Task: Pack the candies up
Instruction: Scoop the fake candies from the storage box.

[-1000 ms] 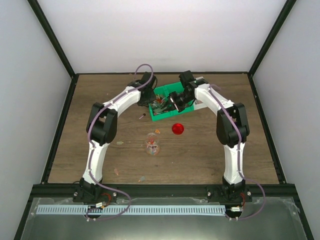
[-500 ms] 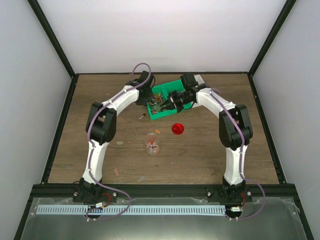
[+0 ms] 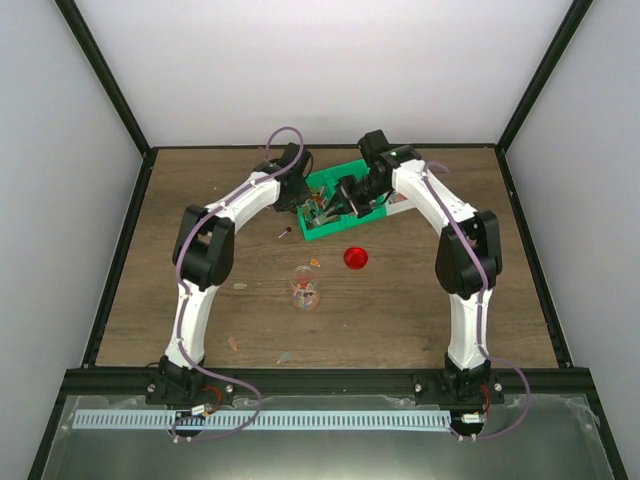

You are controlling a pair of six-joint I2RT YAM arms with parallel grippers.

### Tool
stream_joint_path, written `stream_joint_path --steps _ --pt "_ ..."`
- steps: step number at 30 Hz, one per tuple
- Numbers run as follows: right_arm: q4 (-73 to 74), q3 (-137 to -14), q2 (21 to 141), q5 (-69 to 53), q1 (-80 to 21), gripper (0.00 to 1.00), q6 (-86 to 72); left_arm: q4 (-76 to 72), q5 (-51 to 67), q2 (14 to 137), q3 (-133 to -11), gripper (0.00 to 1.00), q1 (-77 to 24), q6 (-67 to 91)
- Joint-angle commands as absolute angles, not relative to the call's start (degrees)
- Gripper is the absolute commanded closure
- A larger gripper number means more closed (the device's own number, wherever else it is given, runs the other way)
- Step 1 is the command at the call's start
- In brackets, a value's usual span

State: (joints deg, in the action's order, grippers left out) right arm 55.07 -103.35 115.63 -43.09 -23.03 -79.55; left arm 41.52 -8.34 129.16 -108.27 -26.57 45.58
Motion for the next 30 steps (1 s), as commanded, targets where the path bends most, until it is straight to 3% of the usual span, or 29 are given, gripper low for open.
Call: stream_joint_path --steps 1,16,24,30 --pt "70.6 -112.9 121.8 -40.1 -23.1 0.99 -76.2 44.9 -7.5 130.7 -106.0 0.96 -27.1 46.5" --pt "58.8 -109.8 129.1 -40.5 -22.5 0.99 -77.5 44.6 -6.7 130.7 -104.6 0.96 -28.4 42.9" --pt "33.9 -95.4 127.8 -43.4 -21.7 0.99 -78.3 46.1 -6.4 130.9 -104.4 0.96 -29.6 41.2" --pt "34.1 -91.0 125.0 -44.1 -21.0 0.99 -76.5 45.9 -7.0 130.6 -105.1 0.96 -29.6 41.3"
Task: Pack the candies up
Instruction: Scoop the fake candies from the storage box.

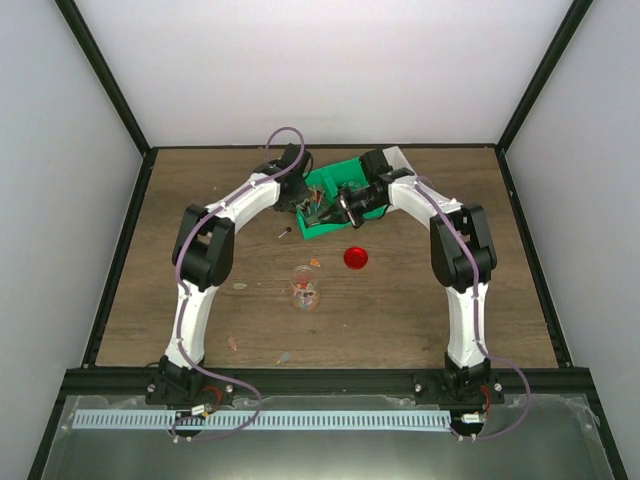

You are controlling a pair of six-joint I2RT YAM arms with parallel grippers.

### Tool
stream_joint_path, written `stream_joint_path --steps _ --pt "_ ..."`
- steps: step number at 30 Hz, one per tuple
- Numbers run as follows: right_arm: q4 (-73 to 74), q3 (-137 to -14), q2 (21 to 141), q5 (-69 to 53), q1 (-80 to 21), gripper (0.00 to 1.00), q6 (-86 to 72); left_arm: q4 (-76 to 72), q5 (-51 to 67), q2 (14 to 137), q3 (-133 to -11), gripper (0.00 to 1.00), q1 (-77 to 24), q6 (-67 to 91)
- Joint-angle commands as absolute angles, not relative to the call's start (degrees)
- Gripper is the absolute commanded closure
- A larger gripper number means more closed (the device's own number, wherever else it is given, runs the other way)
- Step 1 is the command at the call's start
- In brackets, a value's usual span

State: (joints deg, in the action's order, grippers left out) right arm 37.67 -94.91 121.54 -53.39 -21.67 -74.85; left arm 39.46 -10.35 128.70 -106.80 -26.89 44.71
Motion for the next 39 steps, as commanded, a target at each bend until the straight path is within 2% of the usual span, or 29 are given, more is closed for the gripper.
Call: stream_joint_path --steps 1,9,19,27,31,34,39 --pt "34.4 -90.7 123.7 -44.5 -21.0 0.99 -76.8 45.7 -7.0 130.6 -105.2 0.96 -29.6 41.4" --pt "52.2 -96.3 113.5 -40.4 -21.1 0.99 -78.8 44.7 -5.3 132.6 -106.6 0.96 -29.6 43.5" --pt "63.1 -103.7 123.2 -39.0 -21.3 0.99 -74.7 45.0 -4.3 133.3 -106.8 0.96 -29.6 44.2" --pt "33.9 -97.0 130.7 -43.0 -20.6 0.99 -71.4 46.1 -0.5 134.0 -106.1 0.96 -30.0 42.1" --pt "19.8 -89.3 128.0 -42.4 -20.0 0.99 -67.8 46.3 0.3 134.2 -107.0 0.96 -30.0 41.1" --pt "3.9 -79.8 125.5 -47.3 -19.5 0.99 -68.8 46.3 0.8 134.6 -107.8 0.96 -29.8 40.9" --pt "-4.1 -75.4 120.7 -46.7 -19.5 0.99 -62.0 46.4 1.7 134.6 -107.7 0.96 -29.2 41.2"
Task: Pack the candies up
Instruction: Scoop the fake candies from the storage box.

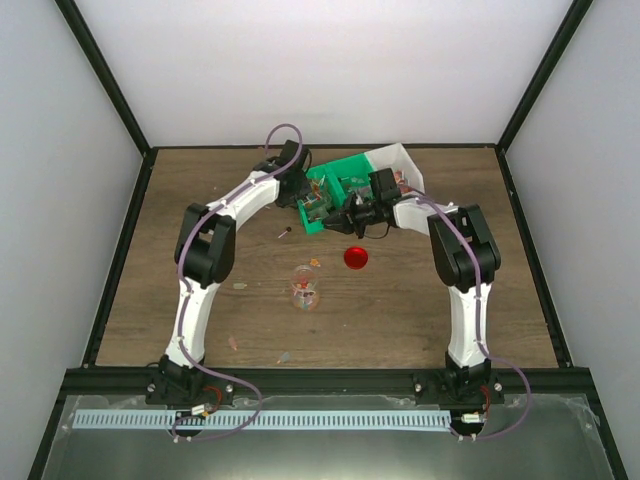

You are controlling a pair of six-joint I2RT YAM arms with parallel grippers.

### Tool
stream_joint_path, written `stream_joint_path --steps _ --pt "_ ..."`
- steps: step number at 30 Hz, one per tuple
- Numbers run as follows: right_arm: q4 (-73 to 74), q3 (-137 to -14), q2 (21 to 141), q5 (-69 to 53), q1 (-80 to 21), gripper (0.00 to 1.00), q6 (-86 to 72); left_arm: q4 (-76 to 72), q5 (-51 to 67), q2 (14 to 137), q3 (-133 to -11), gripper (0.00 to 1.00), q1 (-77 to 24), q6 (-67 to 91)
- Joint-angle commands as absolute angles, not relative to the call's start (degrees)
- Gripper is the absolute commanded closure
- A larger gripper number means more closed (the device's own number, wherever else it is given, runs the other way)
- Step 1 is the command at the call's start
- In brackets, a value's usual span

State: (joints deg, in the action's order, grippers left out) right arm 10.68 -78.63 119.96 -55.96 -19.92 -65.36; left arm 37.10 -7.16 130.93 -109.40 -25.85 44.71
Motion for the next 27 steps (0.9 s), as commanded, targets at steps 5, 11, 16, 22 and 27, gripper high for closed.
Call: stream_joint_path --steps 5,11,16,22,27 --pt "-6.2 -72.7 117.6 -46.3 -18.9 0.99 -64.4 45.3 2.4 134.4 -107.0 0.96 -28.7 41.8" --pt "-6.4 -71.5 114.9 -47.3 -19.0 0.99 -70.7 45.1 2.4 134.1 -107.0 0.96 -28.6 41.9" --pt "-2.0 -73.6 115.9 -48.0 -18.8 0.99 -67.1 44.3 3.6 134.0 -106.9 0.96 -28.4 42.2" --pt "-25.9 -66.0 121.0 -57.5 -18.5 0.99 -73.4 44.5 3.8 133.2 -107.0 0.96 -28.1 42.5" --pt "-23.9 -66.6 118.4 -59.7 -18.5 0.99 -66.9 44.2 3.6 132.1 -107.0 0.96 -26.8 43.2"
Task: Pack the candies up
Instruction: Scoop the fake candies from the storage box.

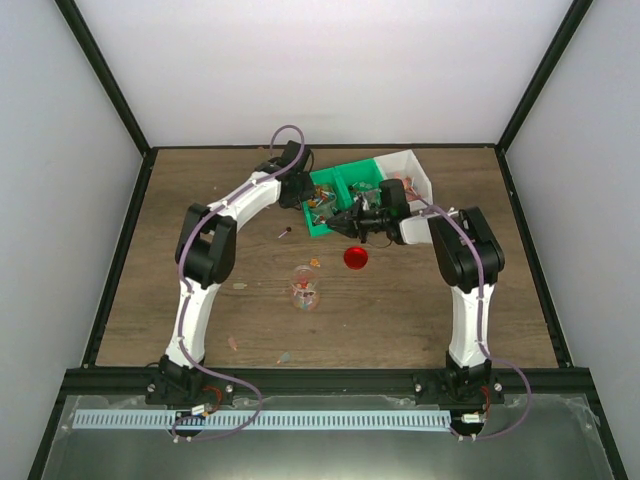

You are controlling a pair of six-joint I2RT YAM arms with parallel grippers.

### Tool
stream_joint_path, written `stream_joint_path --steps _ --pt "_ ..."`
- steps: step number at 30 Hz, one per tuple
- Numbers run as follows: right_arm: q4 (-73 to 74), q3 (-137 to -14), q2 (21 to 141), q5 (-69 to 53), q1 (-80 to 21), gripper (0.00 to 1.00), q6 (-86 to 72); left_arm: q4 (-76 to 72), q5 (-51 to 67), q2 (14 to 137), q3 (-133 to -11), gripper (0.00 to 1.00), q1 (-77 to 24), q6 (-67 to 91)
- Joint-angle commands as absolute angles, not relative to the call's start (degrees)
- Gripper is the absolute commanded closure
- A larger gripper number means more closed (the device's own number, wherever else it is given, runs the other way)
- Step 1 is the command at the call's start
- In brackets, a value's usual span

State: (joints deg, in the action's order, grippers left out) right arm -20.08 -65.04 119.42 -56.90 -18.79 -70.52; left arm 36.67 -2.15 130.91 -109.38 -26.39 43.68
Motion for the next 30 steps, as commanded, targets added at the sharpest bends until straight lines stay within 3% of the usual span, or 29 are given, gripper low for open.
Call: stream_joint_path --steps 1,11,19,30 --pt "-22.4 -66.7 117.9 -59.8 -18.5 0.99 -65.6 44.1 3.6 132.2 -107.0 0.96 -26.6 43.4" --pt "-25.9 -58.2 112.5 -62.1 -18.3 0.99 -61.1 43.2 3.9 131.6 -106.8 0.95 -25.5 44.6" --pt "-27.7 -55.4 112.0 -62.7 -18.0 0.99 -59.5 44.8 4.3 129.3 -107.7 0.69 -24.7 44.7" --pt "-28.5 -55.4 110.1 -63.9 -15.3 0.99 -60.4 45.0 5.7 125.2 -110.6 0.62 -23.6 44.1"
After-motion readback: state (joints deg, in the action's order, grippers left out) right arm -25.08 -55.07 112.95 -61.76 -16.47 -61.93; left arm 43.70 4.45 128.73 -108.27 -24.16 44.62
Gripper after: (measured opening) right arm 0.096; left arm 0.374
